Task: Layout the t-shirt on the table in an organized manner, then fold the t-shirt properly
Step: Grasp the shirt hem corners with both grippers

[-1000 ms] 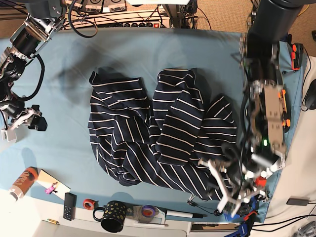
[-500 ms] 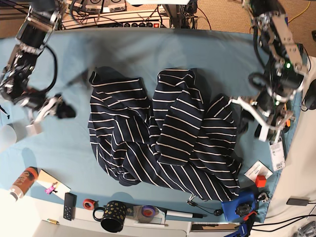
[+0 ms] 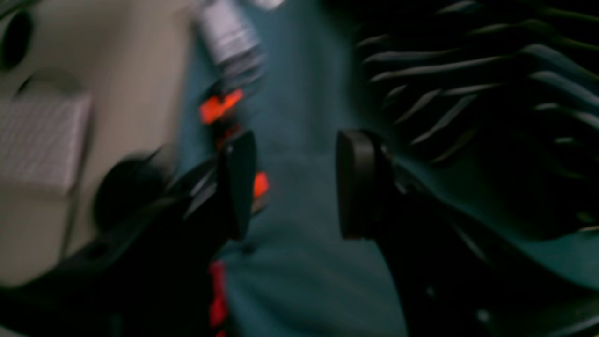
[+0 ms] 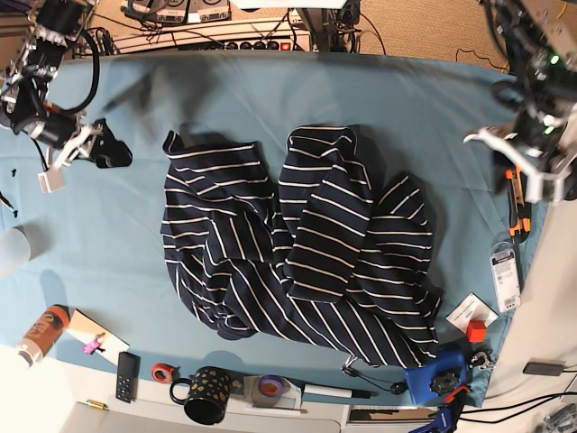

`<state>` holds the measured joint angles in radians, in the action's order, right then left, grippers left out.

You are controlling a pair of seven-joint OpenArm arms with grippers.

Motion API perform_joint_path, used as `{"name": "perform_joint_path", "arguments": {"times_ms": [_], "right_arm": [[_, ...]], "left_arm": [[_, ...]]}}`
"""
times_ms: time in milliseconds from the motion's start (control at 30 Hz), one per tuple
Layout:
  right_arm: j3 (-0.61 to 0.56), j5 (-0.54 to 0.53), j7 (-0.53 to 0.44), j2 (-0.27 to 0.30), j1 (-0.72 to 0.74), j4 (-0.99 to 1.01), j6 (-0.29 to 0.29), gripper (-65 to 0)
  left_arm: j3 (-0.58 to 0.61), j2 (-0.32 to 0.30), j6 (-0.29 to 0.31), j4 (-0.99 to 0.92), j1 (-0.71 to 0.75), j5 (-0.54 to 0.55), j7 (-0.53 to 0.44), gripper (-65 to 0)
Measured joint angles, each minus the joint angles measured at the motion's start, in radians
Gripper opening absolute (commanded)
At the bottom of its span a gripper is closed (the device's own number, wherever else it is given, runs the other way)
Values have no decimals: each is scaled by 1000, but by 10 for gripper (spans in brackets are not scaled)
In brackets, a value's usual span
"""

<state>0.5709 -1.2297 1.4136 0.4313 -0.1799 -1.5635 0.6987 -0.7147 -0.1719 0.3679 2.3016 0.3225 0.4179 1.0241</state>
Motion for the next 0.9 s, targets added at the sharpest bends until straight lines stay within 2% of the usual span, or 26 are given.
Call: {"name": "perform_joint_path", "arguments": {"times_ms": [167,267,367,600,800,900], "right_arm": [[-2,12,2,-99,-38,-183,-2,-395],[-2,100,3,-138,-45,-275,-1,-395],[-1,159,3,-135,-45,-358,-3,-395],[-26,151,1,-118,-46,-480,-2,-394],[-231,347,-1,-36,-50,-479,-1,-394],[-358,555,-22,-21,-51,-478,-1,-394]], "left_arm": [[-175,2,11,2,55,89,-4,-391],[-258,2,26,3,84,127,-6,-391],[-309,3,26,3,106,150,-7,-391],[-335,3,26,3,129,156,-8,-391],[-335,3,27,3,129,179,-7,-391],[-335,3,26,3,129,179,-7,-391]]}}
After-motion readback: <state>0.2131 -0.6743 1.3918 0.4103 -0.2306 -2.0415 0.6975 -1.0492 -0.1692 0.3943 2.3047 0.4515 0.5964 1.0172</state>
